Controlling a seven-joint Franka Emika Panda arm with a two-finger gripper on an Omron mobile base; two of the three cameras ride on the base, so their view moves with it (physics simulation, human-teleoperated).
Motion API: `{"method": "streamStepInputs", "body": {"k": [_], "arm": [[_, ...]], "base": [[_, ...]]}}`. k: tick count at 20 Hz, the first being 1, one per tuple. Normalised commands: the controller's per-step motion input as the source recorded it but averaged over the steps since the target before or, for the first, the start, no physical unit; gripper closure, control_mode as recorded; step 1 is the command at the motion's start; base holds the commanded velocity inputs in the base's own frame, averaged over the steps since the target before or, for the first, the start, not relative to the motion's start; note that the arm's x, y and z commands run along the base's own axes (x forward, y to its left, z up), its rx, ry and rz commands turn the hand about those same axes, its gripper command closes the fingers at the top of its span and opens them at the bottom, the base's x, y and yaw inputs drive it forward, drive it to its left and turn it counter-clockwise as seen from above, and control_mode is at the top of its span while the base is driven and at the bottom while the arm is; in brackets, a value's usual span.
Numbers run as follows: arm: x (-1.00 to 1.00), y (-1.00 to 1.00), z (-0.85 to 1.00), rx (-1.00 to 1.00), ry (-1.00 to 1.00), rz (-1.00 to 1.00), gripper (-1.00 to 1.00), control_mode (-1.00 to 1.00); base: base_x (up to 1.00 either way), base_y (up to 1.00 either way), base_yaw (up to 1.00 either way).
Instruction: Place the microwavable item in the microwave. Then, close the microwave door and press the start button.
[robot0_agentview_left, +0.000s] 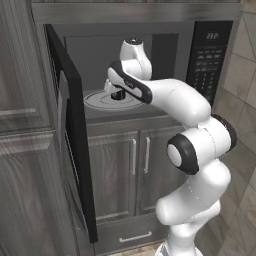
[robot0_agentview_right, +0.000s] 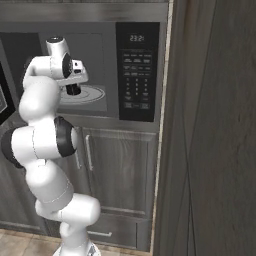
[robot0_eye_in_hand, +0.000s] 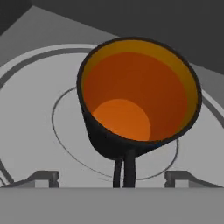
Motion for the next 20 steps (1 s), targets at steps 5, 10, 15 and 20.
{"method": "streamStepInputs", "body": {"k": [5, 10, 15, 20], "arm": [[-0.99, 0.0, -0.02, -0.02, -0.17, 0.08, -1.0, -1.0], [-0.99, 0.0, -0.1, -0.05, -0.17, 0.07, -1.0, -1.0], [-1.0, -0.22, 0.0, -0.05, -0.26, 0.07, -1.0, -1.0], [-1.0, -0.23, 0.2, -0.08, -0.37, 0.07, -1.0, -1.0]], "base": [[0.0, 0.0, 0.0], [0.0, 0.0, 0.0], [0.0, 0.0, 0.0], [0.0, 0.0, 0.0]]}}
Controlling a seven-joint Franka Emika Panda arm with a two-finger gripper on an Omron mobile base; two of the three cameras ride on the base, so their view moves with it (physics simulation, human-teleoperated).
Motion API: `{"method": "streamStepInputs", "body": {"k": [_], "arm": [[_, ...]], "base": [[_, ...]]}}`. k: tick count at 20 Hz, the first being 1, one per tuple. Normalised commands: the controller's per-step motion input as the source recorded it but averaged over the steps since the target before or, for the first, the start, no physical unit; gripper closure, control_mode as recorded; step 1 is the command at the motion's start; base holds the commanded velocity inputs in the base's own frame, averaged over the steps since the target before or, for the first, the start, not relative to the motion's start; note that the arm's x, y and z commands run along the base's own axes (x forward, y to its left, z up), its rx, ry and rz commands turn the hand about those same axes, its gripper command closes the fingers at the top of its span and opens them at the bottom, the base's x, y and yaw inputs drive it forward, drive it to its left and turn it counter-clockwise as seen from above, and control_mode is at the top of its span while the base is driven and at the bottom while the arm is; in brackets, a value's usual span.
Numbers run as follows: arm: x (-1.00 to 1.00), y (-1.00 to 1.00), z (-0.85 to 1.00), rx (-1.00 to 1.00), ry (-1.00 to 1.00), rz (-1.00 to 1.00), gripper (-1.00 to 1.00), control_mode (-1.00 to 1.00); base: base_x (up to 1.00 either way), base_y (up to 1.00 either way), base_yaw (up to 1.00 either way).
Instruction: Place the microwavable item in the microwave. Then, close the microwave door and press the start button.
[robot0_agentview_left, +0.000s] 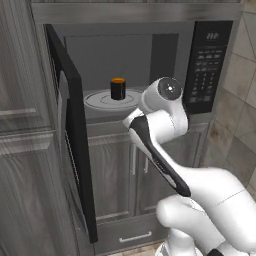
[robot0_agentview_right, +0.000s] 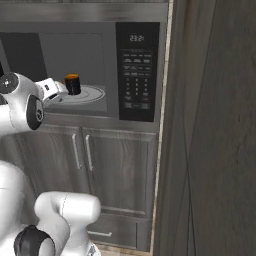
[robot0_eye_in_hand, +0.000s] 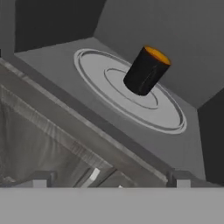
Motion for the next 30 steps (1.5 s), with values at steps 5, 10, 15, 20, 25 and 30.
{"method": "streamStepInputs", "body": {"k": [5, 10, 15, 20, 25, 30], "arm": [[-1.0, -0.05, 0.45, -0.07, -0.29, 0.08, -1.0, -1.0], [-1.0, 0.0, 0.45, -0.09, -0.18, 0.11, -1.0, -1.0], [-1.0, 0.0, 0.31, -0.09, -0.14, 0.11, -1.0, -1.0], [-1.0, 0.01, 0.05, -0.08, -0.18, 0.07, -1.0, -1.0], [-1.0, 0.08, 0.0, -0.09, -0.21, 0.04, -1.0, -1.0], [-1.0, 0.31, -0.12, -0.14, -0.16, 0.05, -1.0, -1.0]], "base": [[0.0, 0.0, 0.0], [0.0, 0.0, 0.0], [0.0, 0.0, 0.0], [0.0, 0.0, 0.0], [0.0, 0.0, 0.0], [0.0, 0.0, 0.0]]}}
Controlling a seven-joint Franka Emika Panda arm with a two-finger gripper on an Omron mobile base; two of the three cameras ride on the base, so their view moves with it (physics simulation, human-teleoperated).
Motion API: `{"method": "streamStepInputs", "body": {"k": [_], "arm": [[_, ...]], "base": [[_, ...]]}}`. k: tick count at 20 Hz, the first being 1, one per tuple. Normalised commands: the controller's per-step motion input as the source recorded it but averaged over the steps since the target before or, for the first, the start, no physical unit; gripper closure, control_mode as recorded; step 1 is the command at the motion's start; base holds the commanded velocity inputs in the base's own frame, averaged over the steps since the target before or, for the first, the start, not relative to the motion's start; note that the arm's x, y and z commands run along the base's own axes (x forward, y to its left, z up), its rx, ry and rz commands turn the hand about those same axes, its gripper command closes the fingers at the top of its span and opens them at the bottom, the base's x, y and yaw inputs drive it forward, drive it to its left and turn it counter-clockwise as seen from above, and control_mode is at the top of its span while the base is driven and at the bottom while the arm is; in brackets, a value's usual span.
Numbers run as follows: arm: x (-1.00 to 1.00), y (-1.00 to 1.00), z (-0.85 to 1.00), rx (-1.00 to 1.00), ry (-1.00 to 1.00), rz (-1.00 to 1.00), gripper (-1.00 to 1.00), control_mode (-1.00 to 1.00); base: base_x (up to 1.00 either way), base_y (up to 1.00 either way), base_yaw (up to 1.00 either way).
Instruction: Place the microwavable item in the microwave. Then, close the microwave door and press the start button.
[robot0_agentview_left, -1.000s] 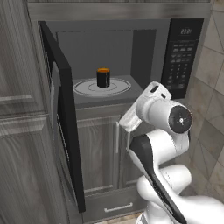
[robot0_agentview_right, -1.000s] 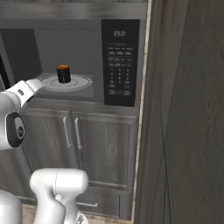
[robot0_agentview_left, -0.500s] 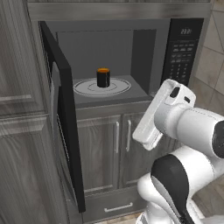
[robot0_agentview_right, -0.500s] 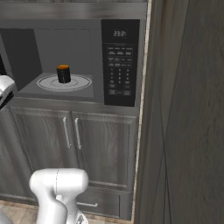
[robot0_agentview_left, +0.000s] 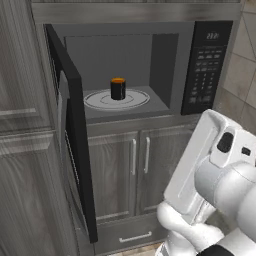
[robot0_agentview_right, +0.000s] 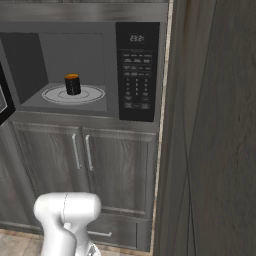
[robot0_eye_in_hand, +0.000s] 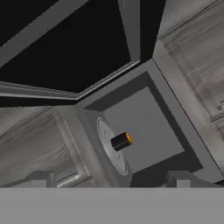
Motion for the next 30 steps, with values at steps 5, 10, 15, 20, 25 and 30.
{"method": "streamStepInputs", "body": {"k": [5, 10, 15, 20, 25, 30], "arm": [[-1.0, 0.6, -0.26, -0.18, -0.17, 0.07, -1.0, -1.0], [-0.89, 0.83, -0.29, -0.2, -0.23, 0.12, -1.0, -1.0], [-0.41, 0.99, -0.43, -0.21, -0.15, 0.14, -1.0, -1.0], [0.42, 1.0, -0.7, -0.2, 0.01, 0.1, -1.0, -1.0], [1.0, 0.93, -0.91, -0.2, 0.05, 0.01, -1.0, -1.0], [1.0, 0.8, -0.95, -0.2, 0.06, 0.0, -1.0, -1.0]], "base": [[0.0, 0.0, 0.0], [0.0, 0.0, 0.0], [0.0, 0.0, 0.0], [0.0, 0.0, 0.0], [0.0, 0.0, 0.0], [0.0, 0.0, 0.0]]}}
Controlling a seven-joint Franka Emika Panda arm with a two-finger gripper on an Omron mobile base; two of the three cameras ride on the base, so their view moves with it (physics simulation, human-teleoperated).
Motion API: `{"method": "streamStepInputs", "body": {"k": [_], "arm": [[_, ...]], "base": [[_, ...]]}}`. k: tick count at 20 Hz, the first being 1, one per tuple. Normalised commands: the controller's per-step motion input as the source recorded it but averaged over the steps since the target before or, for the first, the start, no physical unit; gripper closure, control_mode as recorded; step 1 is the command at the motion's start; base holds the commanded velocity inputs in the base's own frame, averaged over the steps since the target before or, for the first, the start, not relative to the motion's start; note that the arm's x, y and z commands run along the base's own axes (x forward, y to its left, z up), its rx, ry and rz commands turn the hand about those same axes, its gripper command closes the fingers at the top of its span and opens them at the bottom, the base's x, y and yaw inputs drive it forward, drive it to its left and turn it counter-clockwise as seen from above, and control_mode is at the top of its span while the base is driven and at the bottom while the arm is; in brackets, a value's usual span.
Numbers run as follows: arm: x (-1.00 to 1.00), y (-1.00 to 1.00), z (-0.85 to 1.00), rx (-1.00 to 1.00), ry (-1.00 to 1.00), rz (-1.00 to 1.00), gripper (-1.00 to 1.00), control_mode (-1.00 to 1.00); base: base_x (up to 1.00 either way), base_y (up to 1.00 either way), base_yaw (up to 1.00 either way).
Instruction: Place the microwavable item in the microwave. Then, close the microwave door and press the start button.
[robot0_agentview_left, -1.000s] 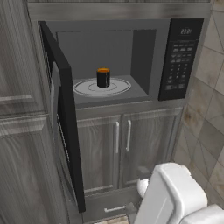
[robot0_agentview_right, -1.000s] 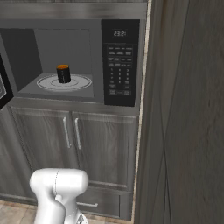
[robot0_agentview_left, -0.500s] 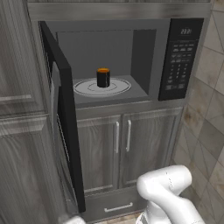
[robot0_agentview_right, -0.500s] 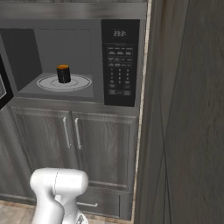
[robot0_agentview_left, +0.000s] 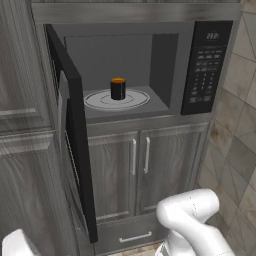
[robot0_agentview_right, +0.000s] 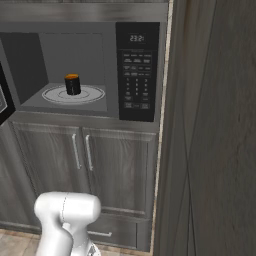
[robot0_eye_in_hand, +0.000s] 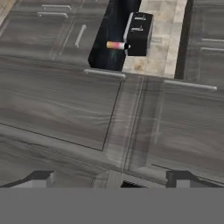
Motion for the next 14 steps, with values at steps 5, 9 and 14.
{"method": "streamStepInputs", "body": {"k": [5, 9, 14], "arm": [[0.97, 0.7, -0.71, -0.17, 0.05, 0.0, -1.0, -1.0], [0.66, 0.19, -0.32, -0.12, 0.02, 0.0, -1.0, -1.0], [0.47, -0.22, -0.02, -0.03, 0.02, 0.0, -1.0, -1.0]], "base": [[0.0, 0.0, 0.0], [0.0, 0.0, 0.0], [0.0, 0.0, 0.0]]}}
